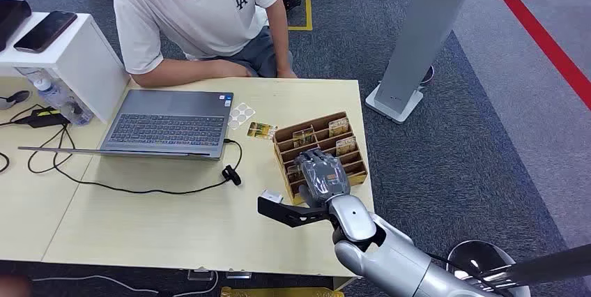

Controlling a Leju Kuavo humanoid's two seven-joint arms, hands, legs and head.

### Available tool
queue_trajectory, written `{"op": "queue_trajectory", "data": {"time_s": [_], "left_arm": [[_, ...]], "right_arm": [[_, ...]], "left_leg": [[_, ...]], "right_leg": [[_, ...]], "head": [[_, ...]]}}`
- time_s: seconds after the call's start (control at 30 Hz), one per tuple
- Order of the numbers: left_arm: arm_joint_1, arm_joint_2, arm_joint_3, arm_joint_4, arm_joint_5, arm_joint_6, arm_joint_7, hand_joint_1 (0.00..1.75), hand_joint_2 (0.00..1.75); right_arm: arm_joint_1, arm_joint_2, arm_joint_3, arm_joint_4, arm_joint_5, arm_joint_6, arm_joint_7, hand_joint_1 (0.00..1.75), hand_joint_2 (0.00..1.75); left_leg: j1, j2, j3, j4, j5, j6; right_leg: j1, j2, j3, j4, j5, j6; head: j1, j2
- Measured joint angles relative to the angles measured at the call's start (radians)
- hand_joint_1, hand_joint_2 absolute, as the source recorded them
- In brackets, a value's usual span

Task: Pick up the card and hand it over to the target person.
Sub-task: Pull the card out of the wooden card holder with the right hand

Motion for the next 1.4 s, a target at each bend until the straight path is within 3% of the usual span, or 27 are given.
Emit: {"op": "queue_trajectory", "data": {"time_s": [0.33, 0.43, 0.57, 0.6, 1.4], "left_arm": [[-0.004, 0.0, -0.001, -0.001, 0.0, 0.0, 0.0, 0.0, 0.0], [-0.005, 0.0, -0.002, 0.0, -0.001, 0.0, 0.001, 0.0, 0.0], [-0.006, 0.0, -0.003, 0.0, -0.001, 0.0, 0.002, 0.0, 0.0], [-0.006, 0.0, -0.003, 0.0, -0.001, 0.0, 0.002, 0.0, 0.0], [-0.002, 0.005, 0.0, 0.001, 0.004, -0.019, -0.014, 0.0, 0.0]], "right_arm": [[0.002, 0.0, -0.004, 0.004, -0.001, -0.005, -0.002, 0.7, 1.75], [0.0, 0.001, -0.005, 0.005, 0.0, -0.006, -0.004, 0.78, 1.75], [-0.001, 0.001, -0.006, 0.002, 0.001, -0.005, -0.004, 1.32, 1.75], [-0.001, 0.001, -0.006, 0.002, 0.001, -0.006, -0.004, 1.39, 1.75], [-0.01, -0.007, -0.003, -0.028, -0.006, 0.001, -0.003, 1.48, 1.75]], "left_leg": [[0.0, 0.0, 0.0, 0.0, 0.0, 0.0], [0.0, 0.0, 0.0, 0.0, 0.0, 0.0], [0.0, 0.0, 0.0, 0.0, 0.0, 0.0], [0.0, 0.0, 0.0, 0.0, 0.0, 0.0], [0.0, 0.0, 0.0, 0.0, 0.0, 0.0]], "right_leg": [[0.0, 0.0, 0.0, 0.0, 0.0, 0.0], [0.0, 0.0, 0.0, 0.0, 0.0, 0.0], [0.0, 0.0, 0.0, 0.0, 0.0, 0.0], [0.0, 0.0, 0.0, 0.0, 0.0, 0.0], [0.0, 0.0, 0.0, 0.0, 0.0, 0.0]], "head": [[0.0, 0.0], [0.0, 0.0], [0.0, 0.0], [0.0, 0.0], [0.0, 0.0]]}}
